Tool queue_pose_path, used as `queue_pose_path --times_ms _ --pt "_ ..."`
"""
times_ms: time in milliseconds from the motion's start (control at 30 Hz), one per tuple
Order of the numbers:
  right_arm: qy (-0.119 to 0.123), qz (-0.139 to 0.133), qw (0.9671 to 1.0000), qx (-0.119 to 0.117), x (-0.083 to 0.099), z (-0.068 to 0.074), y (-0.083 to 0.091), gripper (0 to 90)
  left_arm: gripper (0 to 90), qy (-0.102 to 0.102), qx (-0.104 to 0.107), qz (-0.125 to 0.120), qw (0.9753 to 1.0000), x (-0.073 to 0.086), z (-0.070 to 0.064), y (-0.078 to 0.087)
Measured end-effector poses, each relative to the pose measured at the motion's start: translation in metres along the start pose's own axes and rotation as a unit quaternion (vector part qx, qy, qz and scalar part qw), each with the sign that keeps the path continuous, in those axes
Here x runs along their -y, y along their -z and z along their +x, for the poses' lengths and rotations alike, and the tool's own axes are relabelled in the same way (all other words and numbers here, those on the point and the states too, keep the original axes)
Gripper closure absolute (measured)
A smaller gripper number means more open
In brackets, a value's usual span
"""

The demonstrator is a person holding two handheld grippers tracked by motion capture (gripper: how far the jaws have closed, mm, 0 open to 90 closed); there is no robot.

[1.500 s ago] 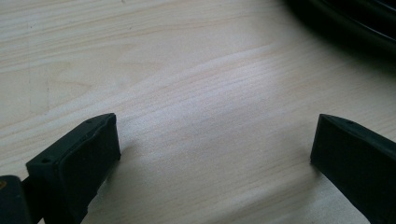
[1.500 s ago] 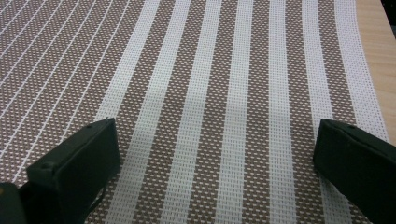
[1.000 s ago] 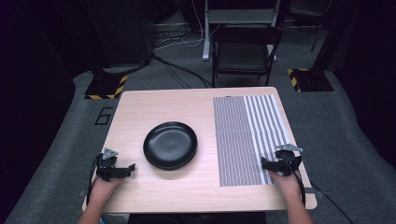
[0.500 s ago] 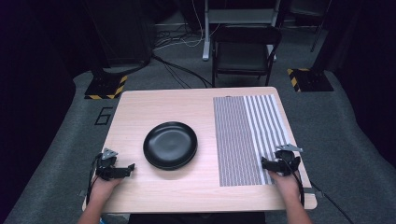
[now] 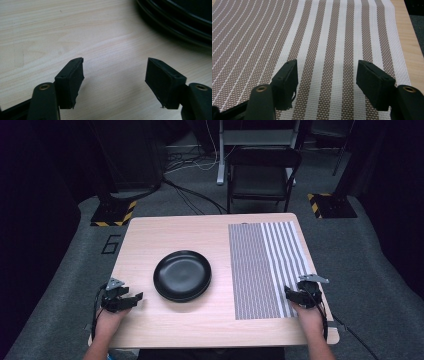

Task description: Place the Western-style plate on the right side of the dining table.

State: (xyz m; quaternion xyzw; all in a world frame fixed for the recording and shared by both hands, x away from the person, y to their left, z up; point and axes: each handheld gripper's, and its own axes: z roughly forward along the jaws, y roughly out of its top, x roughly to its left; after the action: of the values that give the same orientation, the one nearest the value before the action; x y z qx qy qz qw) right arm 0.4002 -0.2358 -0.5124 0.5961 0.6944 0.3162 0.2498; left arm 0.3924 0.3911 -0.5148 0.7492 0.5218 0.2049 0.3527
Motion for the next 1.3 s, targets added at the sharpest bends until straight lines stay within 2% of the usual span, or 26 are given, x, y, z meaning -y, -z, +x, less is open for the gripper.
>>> queue_pose_path --times_ms 267,333,433,533,600,667,733,767,867,1000,1133,1200,1300 --pt "0.017 -0.017 0.9997 -0.005 -0.004 0.005 0.01 44.0 36.8 0.004 0.007 -0.013 0.9999 -0.006 -0.008 0.004" --pt "0.016 -0.02 0.9997 -0.006 -0.005 0.006 0.012 47.2 36.9 0.001 0.002 -0.018 0.9998 -0.008 -0.009 0.007" --pt "0.011 -0.02 0.9997 -0.01 -0.006 0.006 0.014 49.0 38.6 0.009 0.003 -0.03 0.9995 -0.01 -0.009 0.009" --pt "0.021 -0.025 0.9993 -0.015 -0.006 0.008 0.016 49.7 40.7 0.022 0.004 -0.038 0.999 -0.013 -0.008 0.011" --pt "0.025 -0.027 0.9992 -0.016 -0.005 0.009 0.017 49.7 40.9 0.03 0.011 -0.033 0.9989 -0.015 -0.006 0.011" --pt "0.038 -0.031 0.9988 -0.01 -0.005 0.01 0.019 49.9 41.7 0.029 0.012 -0.03 0.9991 -0.016 -0.005 0.011" --pt "0.034 -0.032 0.9988 -0.013 -0.006 0.01 0.02 50.1 41.8 0.031 0.015 -0.027 0.9991 -0.017 -0.005 0.011" --pt "0.031 -0.031 0.9989 -0.017 -0.006 0.009 0.021 49.8 41.8 0.035 0.01 -0.031 0.9989 -0.018 -0.007 0.011" --pt "0.028 -0.03 0.9989 -0.021 -0.007 0.009 0.022 50.0 44.1 0.029 -0.004 -0.033 0.999 -0.023 -0.009 0.012" --pt "0.032 -0.022 0.9991 -0.016 -0.012 0.013 0.023 46.4 43.3 0.034 0.005 -0.034 0.9988 -0.028 -0.01 0.013" --pt "0.035 -0.019 0.999 -0.019 -0.014 0.018 0.023 48.9 43.1 0.043 0.008 -0.041 0.9982 -0.033 -0.01 0.015" --pt "0.039 -0.023 0.9987 -0.023 -0.015 0.02 0.024 49.2 42.8 0.043 -0.002 -0.049 0.9979 -0.035 -0.011 0.017" --pt "0.041 -0.03 0.9984 -0.027 -0.017 0.025 0.025 50.9 40.7 0.054 -0.005 -0.061 0.9967 -0.038 -0.01 0.019"
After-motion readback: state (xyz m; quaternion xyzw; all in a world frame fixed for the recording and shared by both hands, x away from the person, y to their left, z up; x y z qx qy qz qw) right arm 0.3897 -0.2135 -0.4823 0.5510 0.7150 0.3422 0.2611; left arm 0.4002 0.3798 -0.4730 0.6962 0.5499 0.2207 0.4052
